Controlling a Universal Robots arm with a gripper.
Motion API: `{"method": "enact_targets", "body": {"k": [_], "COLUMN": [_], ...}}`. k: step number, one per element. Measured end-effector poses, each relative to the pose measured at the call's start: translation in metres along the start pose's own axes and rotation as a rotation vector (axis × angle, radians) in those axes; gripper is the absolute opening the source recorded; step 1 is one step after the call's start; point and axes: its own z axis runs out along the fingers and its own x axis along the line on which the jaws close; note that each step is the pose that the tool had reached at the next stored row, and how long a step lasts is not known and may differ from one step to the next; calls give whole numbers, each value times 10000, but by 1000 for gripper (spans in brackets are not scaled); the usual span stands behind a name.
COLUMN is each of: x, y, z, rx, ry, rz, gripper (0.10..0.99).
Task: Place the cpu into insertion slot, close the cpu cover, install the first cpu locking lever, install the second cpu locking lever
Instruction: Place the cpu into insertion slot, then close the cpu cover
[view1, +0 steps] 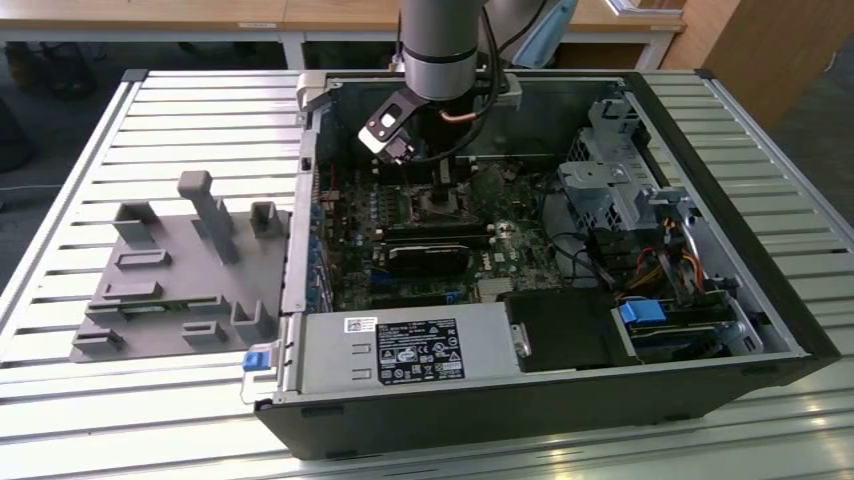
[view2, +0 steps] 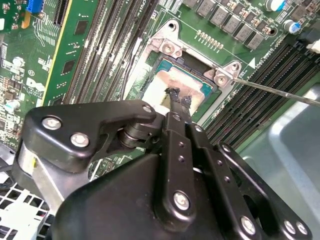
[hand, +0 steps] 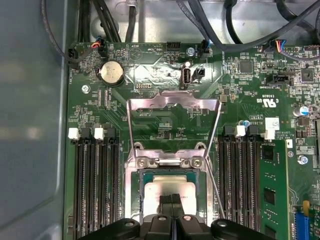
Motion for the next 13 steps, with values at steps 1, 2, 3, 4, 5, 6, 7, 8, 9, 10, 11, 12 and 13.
{"method": "enact_targets", "body": {"k": [1, 2, 3, 4, 5, 6, 7, 8, 9, 10, 11, 12, 13], "x": [0, 0, 0, 0, 0, 0, 0, 0, -1, 0, 0, -1, -1], "y": [0, 0, 0, 0, 1, 1, 1, 1, 1, 1, 1, 2, 2], "z": [-2, -2, -3, -4, -5, -6, -7, -10, -13, -15, -18, -23, -28], "rx": [3, 3, 3, 6, 7, 7, 8, 10, 11, 11, 11, 14, 14], "ry": [-1, 1, 1, 0, 0, 0, -1, -2, -3, -1, -1, -2, -2], "rz": [0, 0, 0, 0, -1, -1, -1, 0, 0, -1, 0, 0, 0], "gripper": [110, 110, 110, 110, 110, 110, 110, 110, 110, 110, 110, 110, 110]}}
